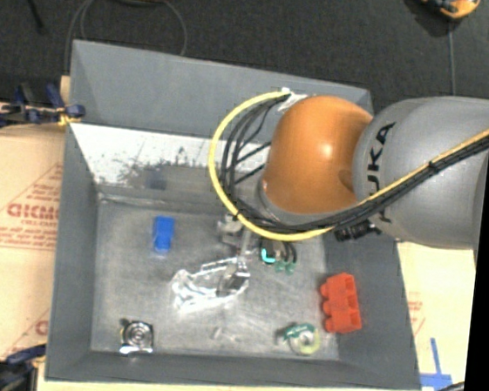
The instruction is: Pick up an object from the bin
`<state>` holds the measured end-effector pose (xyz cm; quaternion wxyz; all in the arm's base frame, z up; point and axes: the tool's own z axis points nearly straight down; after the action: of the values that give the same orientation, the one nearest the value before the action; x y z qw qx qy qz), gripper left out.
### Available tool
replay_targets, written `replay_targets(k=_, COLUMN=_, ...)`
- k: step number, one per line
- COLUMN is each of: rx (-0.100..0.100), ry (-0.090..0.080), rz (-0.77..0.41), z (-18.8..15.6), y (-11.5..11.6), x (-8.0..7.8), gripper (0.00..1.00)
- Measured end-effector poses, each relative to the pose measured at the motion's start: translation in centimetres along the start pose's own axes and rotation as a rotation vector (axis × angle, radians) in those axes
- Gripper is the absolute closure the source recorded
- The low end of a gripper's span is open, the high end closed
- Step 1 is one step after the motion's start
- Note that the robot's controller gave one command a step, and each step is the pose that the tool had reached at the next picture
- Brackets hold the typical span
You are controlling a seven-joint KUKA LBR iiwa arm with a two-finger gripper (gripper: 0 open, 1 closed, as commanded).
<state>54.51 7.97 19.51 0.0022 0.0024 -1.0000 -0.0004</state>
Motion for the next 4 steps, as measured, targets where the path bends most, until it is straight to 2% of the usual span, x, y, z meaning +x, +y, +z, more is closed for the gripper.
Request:
replay_targets(k=1, rx=0.001, ry=-0.013, rz=-0.213, z=11.0, y=-1.6, x=-1.6, gripper=0.0)
replay_targets(k=2, rx=0.002, ry=-0.01, rz=-0.246, z=9.4, y=-1.6, x=-1.5, gripper=0.0)
replay_targets(k=3, rx=0.002, ry=-0.012, rz=-0.322, z=9.2, y=-1.9, x=-1.7, gripper=0.0)
replay_targets(k=4, rx=0.003, ry=-0.01, rz=-0.507, z=11.8, y=-1.6, x=-2.2, gripper=0.0)
